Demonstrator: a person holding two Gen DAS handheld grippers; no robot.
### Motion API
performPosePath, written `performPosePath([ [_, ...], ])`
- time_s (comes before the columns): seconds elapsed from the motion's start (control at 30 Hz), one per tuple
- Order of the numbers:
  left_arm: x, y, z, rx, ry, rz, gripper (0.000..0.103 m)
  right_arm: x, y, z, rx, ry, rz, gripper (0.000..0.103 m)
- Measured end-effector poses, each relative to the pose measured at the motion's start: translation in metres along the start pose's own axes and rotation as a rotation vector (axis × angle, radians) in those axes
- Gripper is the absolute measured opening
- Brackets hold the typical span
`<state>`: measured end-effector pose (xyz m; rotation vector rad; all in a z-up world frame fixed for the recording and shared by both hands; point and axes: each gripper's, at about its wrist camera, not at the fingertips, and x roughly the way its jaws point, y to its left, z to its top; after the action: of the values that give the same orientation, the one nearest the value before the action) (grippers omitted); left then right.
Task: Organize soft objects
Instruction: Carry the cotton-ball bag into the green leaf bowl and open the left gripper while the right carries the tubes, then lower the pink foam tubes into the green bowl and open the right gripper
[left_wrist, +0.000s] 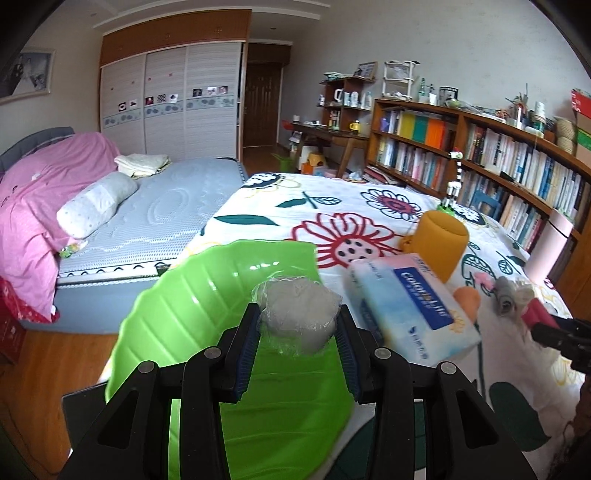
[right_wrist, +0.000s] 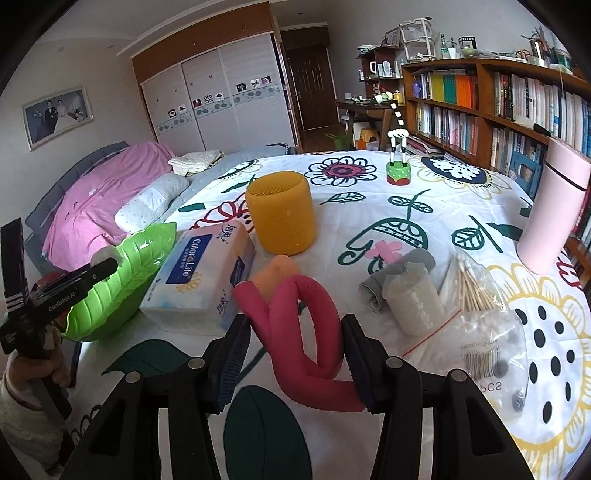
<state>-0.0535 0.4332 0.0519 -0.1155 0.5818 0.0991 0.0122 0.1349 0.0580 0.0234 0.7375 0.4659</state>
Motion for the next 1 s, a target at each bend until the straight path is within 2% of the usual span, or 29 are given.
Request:
performPosePath([
  [0.1, 0.001, 0.01, -0.002, -0.018, 0.008, 0.021, 0.046, 0.003, 0.011, 0.007, -0.013, -0.004, 0.022, 0.054],
  [0.17, 0.001, 0.016, -0.003, -0.032, 0.012, 0.04, 0.061, 0.006, 0.02, 0.012, -0.024, -0.006, 0.039, 0.054],
  [0.2, 0.001, 0.018, -0.004, -0.039, 0.01, 0.052, 0.073, 0.007, 0.024, 0.014, -0.03, -0.007, 0.047, 0.054],
  [0.23, 0.0, 0.021, -0.004, -0.045, -0.001, 0.067, 0.08, 0.008, 0.028, 0.016, -0.036, -0.007, 0.054, 0.054],
  [0.37, -0.008, 0.028, -0.005, -0.037, -0.043, 0.111, 0.086, 0.014, 0.048, 0.023, -0.064, -0.005, 0.095, 0.054],
  [0.5, -0.015, 0.035, -0.005, -0.043, -0.069, 0.145, 0.098, 0.022, 0.07, 0.029, -0.094, 0.002, 0.148, 0.054],
  [0.63, -0.023, 0.041, -0.005, -0.063, -0.099, 0.173, 0.101, 0.034, 0.094, 0.032, -0.133, 0.022, 0.197, 0.054],
  [0.8, -0.032, 0.05, -0.001, -0.091, -0.138, 0.246, 0.101, 0.051, 0.124, 0.032, -0.19, 0.053, 0.25, 0.054],
  [1.0, -0.045, 0.062, 0.001, -0.137, -0.188, 0.246, 0.103, 0.07, 0.154, 0.029, -0.241, 0.094, 0.298, 0.054],
])
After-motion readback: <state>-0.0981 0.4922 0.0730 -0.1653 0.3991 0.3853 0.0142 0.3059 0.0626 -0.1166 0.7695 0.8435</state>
